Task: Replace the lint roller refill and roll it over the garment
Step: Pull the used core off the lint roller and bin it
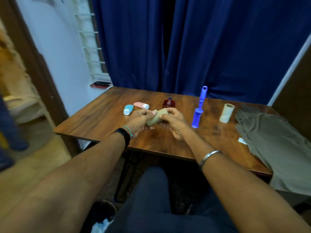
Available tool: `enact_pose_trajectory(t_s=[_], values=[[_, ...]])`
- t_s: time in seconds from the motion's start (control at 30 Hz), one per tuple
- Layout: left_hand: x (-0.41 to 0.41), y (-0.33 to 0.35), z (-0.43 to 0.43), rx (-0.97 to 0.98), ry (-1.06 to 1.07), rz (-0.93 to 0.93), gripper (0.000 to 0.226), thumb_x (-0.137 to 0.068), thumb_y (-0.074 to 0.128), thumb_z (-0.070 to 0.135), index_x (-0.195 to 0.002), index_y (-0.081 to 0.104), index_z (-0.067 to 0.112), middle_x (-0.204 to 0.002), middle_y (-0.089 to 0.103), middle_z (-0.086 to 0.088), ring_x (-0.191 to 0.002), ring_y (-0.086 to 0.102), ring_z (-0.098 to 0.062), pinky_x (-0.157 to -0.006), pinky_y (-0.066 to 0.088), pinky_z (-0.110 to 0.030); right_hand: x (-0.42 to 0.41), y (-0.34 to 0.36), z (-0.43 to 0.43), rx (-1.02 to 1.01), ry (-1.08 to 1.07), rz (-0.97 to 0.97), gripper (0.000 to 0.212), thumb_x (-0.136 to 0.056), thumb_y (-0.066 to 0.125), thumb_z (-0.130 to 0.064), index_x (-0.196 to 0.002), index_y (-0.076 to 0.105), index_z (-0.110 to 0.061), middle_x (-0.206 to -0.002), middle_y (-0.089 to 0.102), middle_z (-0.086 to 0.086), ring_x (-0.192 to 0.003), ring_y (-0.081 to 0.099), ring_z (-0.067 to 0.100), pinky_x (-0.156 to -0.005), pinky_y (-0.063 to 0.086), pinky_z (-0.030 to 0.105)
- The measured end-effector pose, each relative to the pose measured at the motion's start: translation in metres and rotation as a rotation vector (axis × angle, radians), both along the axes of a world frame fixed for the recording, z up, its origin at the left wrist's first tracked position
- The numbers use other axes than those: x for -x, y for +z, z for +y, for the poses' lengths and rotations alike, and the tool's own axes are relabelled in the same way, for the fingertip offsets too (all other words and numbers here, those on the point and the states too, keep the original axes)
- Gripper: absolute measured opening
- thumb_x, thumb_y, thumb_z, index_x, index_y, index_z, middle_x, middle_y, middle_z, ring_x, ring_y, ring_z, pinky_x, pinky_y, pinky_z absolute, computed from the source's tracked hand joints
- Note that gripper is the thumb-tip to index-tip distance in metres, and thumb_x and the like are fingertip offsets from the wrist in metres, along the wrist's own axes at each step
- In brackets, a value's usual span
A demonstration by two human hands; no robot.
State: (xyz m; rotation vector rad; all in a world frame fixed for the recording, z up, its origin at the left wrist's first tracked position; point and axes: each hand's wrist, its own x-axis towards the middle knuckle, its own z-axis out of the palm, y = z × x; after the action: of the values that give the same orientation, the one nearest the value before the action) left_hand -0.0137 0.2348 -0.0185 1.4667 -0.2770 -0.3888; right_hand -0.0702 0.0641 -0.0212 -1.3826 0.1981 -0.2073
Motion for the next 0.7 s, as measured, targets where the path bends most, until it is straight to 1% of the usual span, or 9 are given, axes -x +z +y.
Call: enact_pose_trajectory(t_s=[0.07,0.13,0.2,0.27,0.37,0.43,0.5,0.6,0.7], values=[[0.007,-0.005,0.034,0.037,0.073,-0.015,0.019,-0.095,0.081,0.024,-0.099,0.070,0.009,-0.106,0.072,-0.014,-0.087,0.071,-0.022,-0.064,0.064,-0.030,-0.003,-0.005,0.025,0.017,0.083,0.009,0.033,-0.093,0.074,0.004,-0.121,0.063,-0.009,-0.110,0.072,0.016,-0.090,0.074,0.024,-0.073,0.066,0.033],[0.017,-0.012,0.068,0.072,0.136,-0.019,0.014,-0.094,0.081,0.017,-0.098,0.070,0.008,-0.103,0.073,-0.013,-0.086,0.071,-0.024,-0.067,0.064,-0.031,-0.005,-0.010,0.050,0.045,0.161,0.013,0.034,-0.093,0.073,0.006,-0.120,0.065,-0.013,-0.112,0.073,0.015,-0.089,0.074,0.023,-0.066,0.062,0.028],[0.029,-0.022,0.102,0.089,0.182,-0.036,0.014,-0.092,0.083,0.014,-0.099,0.072,0.009,-0.105,0.074,-0.014,-0.091,0.071,-0.028,-0.073,0.062,-0.035,-0.007,-0.020,0.075,0.072,0.253,0.016,0.034,-0.092,0.073,0.007,-0.116,0.069,-0.016,-0.115,0.073,0.018,-0.092,0.073,0.025,-0.069,0.062,0.029],[0.041,-0.035,0.134,0.106,0.221,-0.029,0.013,-0.093,0.081,0.011,-0.102,0.071,0.008,-0.106,0.073,-0.013,-0.092,0.071,-0.025,-0.074,0.061,-0.034,-0.007,-0.031,0.100,0.089,0.350,0.025,0.031,-0.091,0.073,0.009,-0.110,0.070,-0.016,-0.111,0.073,0.017,-0.095,0.073,0.026,-0.073,0.065,0.032],[0.058,-0.058,0.178,0.127,0.276,0.003,0.016,-0.094,0.079,0.011,-0.107,0.071,0.006,-0.109,0.072,-0.013,-0.093,0.072,-0.021,-0.073,0.063,-0.031,-0.007,-0.045,0.132,0.150,0.518,0.064,0.028,-0.092,0.074,0.008,-0.111,0.069,-0.013,-0.113,0.071,0.015,-0.100,0.074,0.027,-0.088,0.067,0.040],[0.068,-0.076,0.204,0.143,0.312,0.032,0.012,-0.093,0.080,0.013,-0.101,0.072,0.009,-0.111,0.070,-0.014,-0.093,0.072,-0.022,-0.071,0.063,-0.032,-0.008,-0.053,0.152,0.247,0.613,0.088,0.028,-0.091,0.079,0.003,-0.111,0.070,-0.015,-0.116,0.071,0.015,-0.102,0.075,0.025,-0.095,0.065,0.046],[0.078,-0.096,0.225,0.155,0.354,0.071,0.012,-0.091,0.081,0.014,-0.098,0.072,0.010,-0.110,0.071,-0.013,-0.091,0.072,-0.022,-0.068,0.063,-0.031,-0.009,-0.065,0.171,0.332,0.684,0.103,0.028,-0.089,0.082,-0.001,-0.110,0.071,-0.016,-0.119,0.073,0.016,-0.104,0.075,0.024,-0.094,0.065,0.046],[0.091,-0.126,0.250,0.143,0.407,0.134,0.022,-0.084,0.085,0.019,-0.099,0.073,0.010,-0.103,0.074,-0.011,-0.088,0.073,-0.021,-0.066,0.063,-0.030,-0.010,-0.091,0.199,0.416,0.756,0.153,0.028,-0.089,0.082,-0.004,-0.112,0.070,-0.015,-0.118,0.074,0.016,-0.105,0.074,0.023,-0.095,0.064,0.047],[0.101,-0.156,0.269,0.111,0.459,0.200,0.015,-0.091,0.082,0.014,-0.101,0.072,0.009,-0.104,0.073,-0.011,-0.090,0.072,-0.022,-0.068,0.064,-0.031,-0.013,-0.123,0.222,0.426,0.785,0.230,0.028,-0.089,0.081,-0.002,-0.112,0.071,-0.014,-0.115,0.073,0.015,-0.105,0.072,0.024,-0.097,0.063,0.049]])
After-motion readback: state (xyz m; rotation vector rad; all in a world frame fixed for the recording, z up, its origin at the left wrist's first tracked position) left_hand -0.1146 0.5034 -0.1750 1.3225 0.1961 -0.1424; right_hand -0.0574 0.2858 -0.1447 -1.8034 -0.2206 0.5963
